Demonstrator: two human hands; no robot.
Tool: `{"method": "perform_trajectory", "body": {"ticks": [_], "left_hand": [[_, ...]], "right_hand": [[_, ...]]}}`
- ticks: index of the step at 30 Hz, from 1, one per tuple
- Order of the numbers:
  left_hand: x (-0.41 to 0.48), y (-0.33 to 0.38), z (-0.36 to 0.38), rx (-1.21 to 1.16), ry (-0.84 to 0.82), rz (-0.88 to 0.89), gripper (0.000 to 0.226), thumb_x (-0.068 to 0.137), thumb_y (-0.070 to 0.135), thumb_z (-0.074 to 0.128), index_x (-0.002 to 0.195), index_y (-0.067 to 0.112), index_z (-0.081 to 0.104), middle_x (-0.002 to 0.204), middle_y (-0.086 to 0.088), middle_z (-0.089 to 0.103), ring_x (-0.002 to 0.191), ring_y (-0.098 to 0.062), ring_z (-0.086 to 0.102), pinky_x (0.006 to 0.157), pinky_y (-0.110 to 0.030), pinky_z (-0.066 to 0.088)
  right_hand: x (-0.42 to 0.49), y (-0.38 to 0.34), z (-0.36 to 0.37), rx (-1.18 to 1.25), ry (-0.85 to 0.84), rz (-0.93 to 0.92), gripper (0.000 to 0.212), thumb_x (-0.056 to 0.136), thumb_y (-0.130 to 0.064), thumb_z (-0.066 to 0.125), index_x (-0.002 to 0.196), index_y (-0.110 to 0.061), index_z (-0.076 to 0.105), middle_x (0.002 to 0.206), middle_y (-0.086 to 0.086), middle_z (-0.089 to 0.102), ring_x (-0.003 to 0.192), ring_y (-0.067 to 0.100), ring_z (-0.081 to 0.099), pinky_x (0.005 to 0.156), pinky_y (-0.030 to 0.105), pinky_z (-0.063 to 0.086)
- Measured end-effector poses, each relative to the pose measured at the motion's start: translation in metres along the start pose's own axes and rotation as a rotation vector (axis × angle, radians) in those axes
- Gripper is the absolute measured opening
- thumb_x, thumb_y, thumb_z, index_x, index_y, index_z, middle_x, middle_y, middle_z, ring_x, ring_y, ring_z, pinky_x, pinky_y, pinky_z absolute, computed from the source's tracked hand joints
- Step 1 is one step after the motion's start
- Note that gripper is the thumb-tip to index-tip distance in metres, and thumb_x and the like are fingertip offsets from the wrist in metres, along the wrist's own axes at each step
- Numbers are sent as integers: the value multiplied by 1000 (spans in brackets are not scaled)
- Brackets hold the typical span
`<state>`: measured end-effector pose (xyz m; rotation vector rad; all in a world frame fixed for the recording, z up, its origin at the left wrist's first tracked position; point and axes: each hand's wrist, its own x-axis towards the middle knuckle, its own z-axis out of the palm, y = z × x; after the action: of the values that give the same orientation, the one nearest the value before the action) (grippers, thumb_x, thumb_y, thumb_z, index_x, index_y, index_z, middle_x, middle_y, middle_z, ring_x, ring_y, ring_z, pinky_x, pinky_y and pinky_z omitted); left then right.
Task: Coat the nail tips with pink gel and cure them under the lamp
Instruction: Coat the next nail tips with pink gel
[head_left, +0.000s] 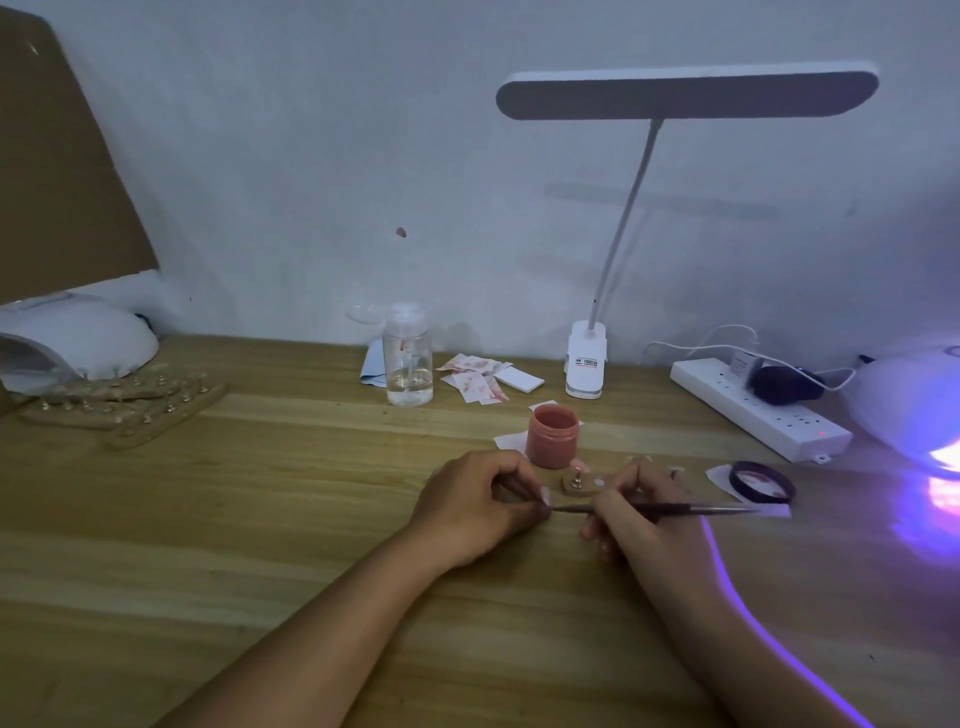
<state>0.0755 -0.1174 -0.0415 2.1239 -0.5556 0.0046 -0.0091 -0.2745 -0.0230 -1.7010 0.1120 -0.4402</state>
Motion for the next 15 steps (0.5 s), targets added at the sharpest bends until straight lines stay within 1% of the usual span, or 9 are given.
{"method": "perform_trajectory", "body": {"ticks": [3,5,6,8,10,13,15], "left_hand": [[0,0,0,-4,0,0,15,76,29,80,71,39,70,79,21,72,63,8,54,67,-22,39],[0,0,0,-8,1,-1,14,76,28,81,72,38,70,79,20,72,65,7,56,67,-22,39],[0,0,0,-10,1,-1,15,76,28,81,72,38,70,79,20,73,66,7,56,68,-23,40],[-1,1,0,-13,0,-1,18,76,28,81,70,41,69,80,20,73,63,8,55,66,-22,39],[-1,2,-1,-11,0,0,21,76,29,81,68,44,69,80,21,72,60,10,52,64,-22,36],[-2,3,-1,-11,0,5,22,76,29,80,68,46,69,80,22,72,58,11,51,63,-22,36],[-2,3,-1,-4,-6,0,20,76,29,80,68,44,69,81,22,72,58,10,51,64,-23,37]], "right_hand": [[1,-1,0,105,41,4,19,87,-8,66,76,0,53,63,12,69,48,12,52,48,19,45],[1,-1,2,74,5,-13,17,89,-7,65,79,2,55,66,11,70,49,10,55,49,16,46],[1,0,2,35,-17,-18,16,89,-7,65,79,1,55,66,10,71,50,9,56,50,16,46],[1,1,2,-7,-26,-10,17,87,-3,63,72,-4,55,62,11,69,48,9,54,49,16,44],[1,1,0,32,5,7,20,84,-2,62,67,-7,53,59,12,67,46,10,52,46,15,42],[2,-1,1,113,35,9,19,88,-7,65,74,-4,53,62,12,69,47,11,53,47,16,45],[2,0,3,65,-1,-10,17,90,-8,65,78,-1,55,65,10,71,49,9,56,50,16,47]]}}
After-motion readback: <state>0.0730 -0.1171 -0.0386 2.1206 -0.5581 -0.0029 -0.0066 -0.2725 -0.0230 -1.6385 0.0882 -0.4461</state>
